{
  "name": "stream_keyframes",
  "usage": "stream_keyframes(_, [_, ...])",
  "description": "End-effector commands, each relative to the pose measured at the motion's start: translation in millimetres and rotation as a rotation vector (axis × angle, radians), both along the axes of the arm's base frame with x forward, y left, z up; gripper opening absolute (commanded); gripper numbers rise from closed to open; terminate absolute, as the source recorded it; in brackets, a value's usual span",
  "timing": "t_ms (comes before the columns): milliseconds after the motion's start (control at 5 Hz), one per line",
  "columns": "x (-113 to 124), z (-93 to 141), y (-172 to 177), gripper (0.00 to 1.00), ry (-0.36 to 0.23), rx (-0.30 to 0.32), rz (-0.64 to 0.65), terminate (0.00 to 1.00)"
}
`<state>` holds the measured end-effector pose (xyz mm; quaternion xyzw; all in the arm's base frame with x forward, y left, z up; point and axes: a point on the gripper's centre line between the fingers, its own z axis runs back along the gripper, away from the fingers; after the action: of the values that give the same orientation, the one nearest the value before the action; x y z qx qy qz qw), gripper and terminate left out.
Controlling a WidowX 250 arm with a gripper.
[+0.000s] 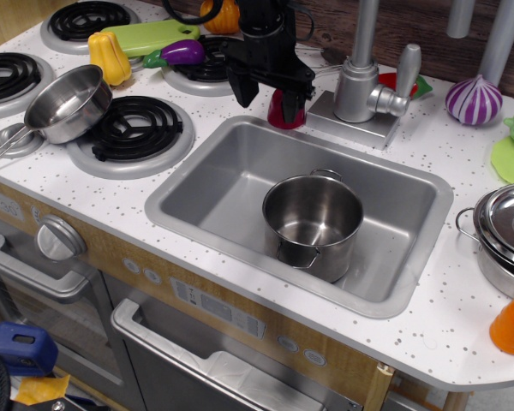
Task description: Put sweet potato in pot which is in sink
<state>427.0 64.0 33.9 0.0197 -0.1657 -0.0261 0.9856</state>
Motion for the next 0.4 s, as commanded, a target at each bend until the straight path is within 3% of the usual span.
stream_keyframes(0, [14.1, 17.6, 3.3, 1.0, -0.081, 0.003, -0.03, 0.0])
stream_keyframes(200, [18.6, 15.2, 3.3, 1.0, -0.102, -0.004, -0.05, 0.0])
